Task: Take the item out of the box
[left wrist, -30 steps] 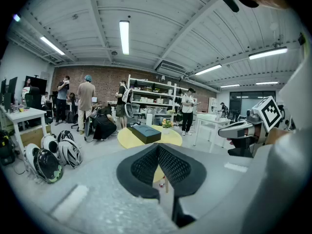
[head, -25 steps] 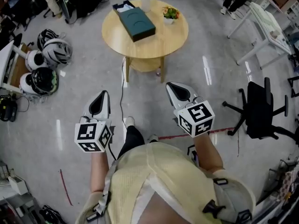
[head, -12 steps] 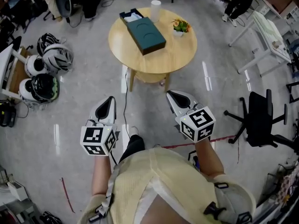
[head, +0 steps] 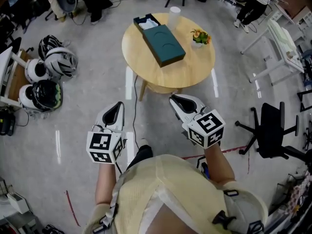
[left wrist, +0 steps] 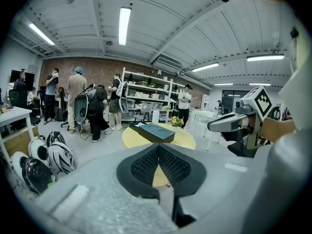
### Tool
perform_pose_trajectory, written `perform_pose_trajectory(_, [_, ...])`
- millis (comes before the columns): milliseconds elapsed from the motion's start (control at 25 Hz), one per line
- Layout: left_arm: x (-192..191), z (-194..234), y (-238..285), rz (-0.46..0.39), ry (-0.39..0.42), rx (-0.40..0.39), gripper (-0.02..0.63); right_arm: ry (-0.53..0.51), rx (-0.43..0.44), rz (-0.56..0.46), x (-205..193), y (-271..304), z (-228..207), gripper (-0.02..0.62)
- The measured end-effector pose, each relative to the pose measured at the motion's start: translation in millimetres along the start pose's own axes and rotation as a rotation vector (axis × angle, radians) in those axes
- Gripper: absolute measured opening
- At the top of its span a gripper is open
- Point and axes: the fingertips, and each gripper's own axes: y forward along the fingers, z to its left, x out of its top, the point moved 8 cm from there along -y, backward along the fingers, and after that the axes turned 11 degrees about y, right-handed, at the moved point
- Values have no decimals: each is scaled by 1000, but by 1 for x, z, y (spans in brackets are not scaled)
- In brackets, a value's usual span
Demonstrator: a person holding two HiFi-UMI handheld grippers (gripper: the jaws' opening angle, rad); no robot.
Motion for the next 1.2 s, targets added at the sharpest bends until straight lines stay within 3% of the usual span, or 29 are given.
perform_pose_trajectory(280, [0,35,9,9,38,-38,0,-43,22,35,18,45,9,102])
perform_pose_trajectory(520, [2,56,28,15,46,-33,0,-115,33,68,45,70,-8,147])
perform_pose_trajectory(760, [15,74,61,6,51,-13,0,-210,37,62,90,103,-48,158])
perform_pose_trajectory(1200, [56,110,172,8,28,35,0,-272,95,121,157,185,-146,163])
